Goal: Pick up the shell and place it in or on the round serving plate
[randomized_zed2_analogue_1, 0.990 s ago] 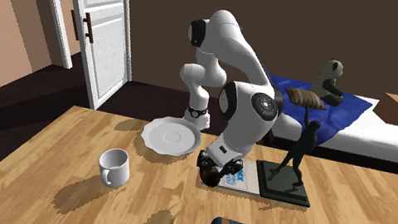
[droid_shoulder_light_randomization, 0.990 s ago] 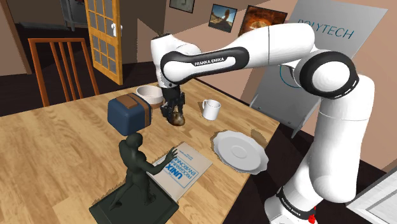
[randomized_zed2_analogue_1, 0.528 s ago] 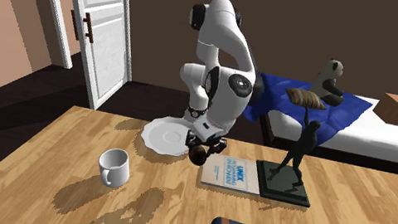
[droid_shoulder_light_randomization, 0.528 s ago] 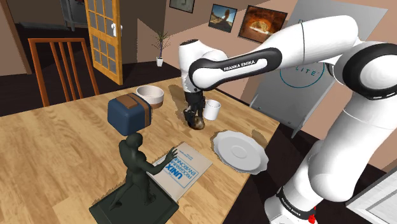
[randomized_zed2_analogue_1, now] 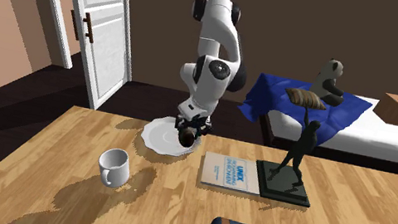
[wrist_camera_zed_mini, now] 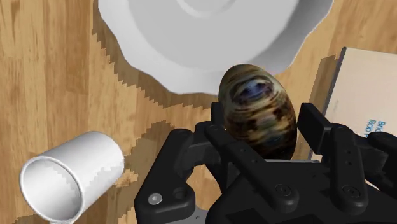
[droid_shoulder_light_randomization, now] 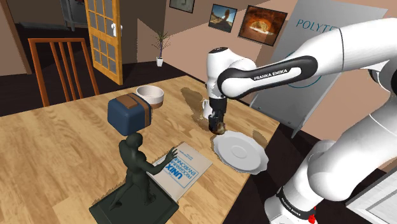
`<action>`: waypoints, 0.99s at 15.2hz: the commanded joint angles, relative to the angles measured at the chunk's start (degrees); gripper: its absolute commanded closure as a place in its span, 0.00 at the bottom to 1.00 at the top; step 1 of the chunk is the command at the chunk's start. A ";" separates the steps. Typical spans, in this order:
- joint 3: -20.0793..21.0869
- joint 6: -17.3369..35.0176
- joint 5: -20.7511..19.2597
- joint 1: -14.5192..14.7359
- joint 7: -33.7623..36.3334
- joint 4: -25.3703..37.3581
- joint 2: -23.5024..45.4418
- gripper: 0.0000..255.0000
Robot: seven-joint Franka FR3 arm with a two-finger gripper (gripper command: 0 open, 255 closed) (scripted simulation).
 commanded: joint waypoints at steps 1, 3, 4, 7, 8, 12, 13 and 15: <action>-0.99 0.23 -0.06 -0.55 -1.67 -4.09 -4.20 1.00; -2.14 0.35 -0.39 -1.15 -3.37 -8.04 -8.34 1.00; -2.75 0.32 -0.64 -1.47 -4.23 -9.93 -10.43 1.00; -4.75 -0.15 -1.72 -2.54 -6.92 -15.31 -16.79 1.00; -5.46 -0.44 -2.19 -2.97 -7.85 -17.00 -18.94 1.00; -7.84 -0.81 -4.14 -4.58 -10.72 -22.41 -25.34 1.00; -7.86 0.10 -4.24 -4.62 -10.52 -22.95 -24.95 1.00; -7.90 1.95 -4.47 -4.70 -10.13 -24.00 -24.11 1.00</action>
